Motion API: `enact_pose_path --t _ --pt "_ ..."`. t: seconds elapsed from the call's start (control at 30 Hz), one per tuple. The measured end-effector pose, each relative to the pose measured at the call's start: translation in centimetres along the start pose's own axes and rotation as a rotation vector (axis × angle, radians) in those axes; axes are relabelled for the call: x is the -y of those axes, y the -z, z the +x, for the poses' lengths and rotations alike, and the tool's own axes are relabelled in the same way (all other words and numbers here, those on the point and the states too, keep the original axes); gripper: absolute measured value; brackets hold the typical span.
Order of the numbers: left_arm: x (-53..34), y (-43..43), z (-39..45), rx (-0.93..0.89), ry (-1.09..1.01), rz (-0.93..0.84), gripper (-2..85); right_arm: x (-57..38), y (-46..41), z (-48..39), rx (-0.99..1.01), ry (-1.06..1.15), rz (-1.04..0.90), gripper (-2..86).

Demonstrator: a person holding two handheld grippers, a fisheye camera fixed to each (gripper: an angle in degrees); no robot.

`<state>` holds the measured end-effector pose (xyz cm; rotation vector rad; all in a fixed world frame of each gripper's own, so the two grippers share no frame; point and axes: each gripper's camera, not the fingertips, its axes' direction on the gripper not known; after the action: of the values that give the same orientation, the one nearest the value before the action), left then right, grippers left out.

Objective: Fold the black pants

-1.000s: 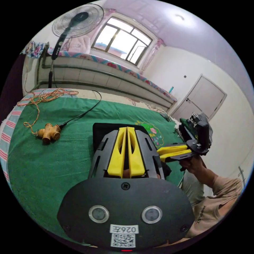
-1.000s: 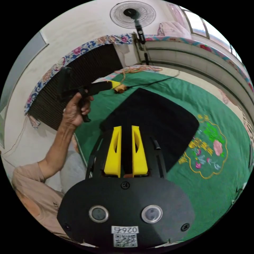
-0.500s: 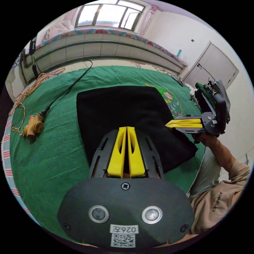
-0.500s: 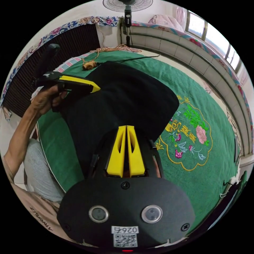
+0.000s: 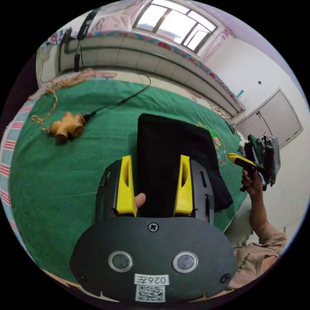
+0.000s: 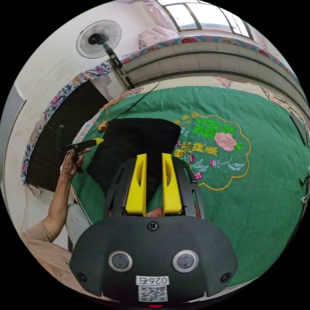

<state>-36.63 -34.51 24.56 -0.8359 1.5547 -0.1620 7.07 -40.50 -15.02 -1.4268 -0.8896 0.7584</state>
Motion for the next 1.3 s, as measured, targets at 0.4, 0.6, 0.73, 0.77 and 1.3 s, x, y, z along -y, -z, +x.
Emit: enact_pose_path --t 0.4,0.6,0.73,0.77,1.3 --pt "-2.5 -0.6 -2.8 -0.122 -0.097 -0.071 13.5 -0.7 -6.5 9.0 0.388 -0.289 0.027 7.4" --pt "-4.1 0.1 -4.9 -0.185 -0.044 -0.036 13.5 -0.1 -6.6 9.8 0.485 -0.317 0.023 10.6" --pt "-5.3 0.8 -5.3 -0.195 -0.054 -0.041 12.9 0.7 -6.8 7.8 0.373 -0.242 0.004 8.9" --pt "-5.5 0.9 -5.4 -0.202 -0.052 -0.039 12.9 1.0 -6.7 7.2 0.347 -0.21 -0.015 7.6" --pt "-12.3 5.7 -1.3 -0.047 -0.162 -0.004 9.1 1.3 -7.2 0.3 0.362 -0.196 0.015 4.1"
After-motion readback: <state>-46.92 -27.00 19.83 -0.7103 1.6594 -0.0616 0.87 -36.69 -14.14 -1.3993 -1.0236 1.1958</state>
